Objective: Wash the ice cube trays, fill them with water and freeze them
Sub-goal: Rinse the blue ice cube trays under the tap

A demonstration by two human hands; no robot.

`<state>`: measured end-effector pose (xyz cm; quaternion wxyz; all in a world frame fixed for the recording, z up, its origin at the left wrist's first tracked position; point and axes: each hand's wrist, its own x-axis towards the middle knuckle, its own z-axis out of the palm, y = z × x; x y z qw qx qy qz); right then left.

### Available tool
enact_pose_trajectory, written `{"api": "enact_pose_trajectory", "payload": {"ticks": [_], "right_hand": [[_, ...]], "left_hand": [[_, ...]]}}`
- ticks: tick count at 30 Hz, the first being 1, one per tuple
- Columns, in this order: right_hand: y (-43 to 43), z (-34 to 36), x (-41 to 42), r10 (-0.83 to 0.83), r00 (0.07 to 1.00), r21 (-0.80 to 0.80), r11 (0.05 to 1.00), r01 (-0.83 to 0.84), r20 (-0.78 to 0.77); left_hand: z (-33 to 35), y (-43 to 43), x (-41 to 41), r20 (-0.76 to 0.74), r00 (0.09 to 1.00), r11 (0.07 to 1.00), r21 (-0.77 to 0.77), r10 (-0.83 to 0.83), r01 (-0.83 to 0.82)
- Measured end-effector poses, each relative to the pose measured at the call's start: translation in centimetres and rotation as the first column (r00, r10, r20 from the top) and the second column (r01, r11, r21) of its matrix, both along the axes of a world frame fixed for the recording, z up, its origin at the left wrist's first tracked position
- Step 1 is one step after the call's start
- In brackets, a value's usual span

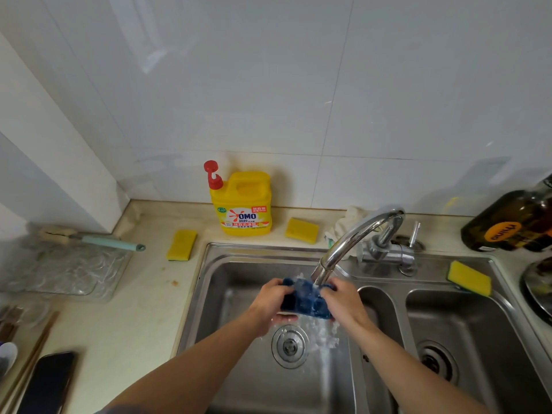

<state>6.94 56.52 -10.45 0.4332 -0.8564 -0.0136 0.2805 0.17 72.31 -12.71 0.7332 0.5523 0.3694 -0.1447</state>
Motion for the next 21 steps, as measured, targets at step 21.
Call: {"api": "enact_pose_trajectory", "payload": {"ticks": [21], "right_hand": [[-1.2, -0.1, 0.2, 0.044, 0.998, 0.002, 0.999, -0.044, 0.034]], "left_hand": [[0.1, -1.6, -0.2, 0.075, 0.985, 0.987, 0.054, -0.152, 0.148]]}}
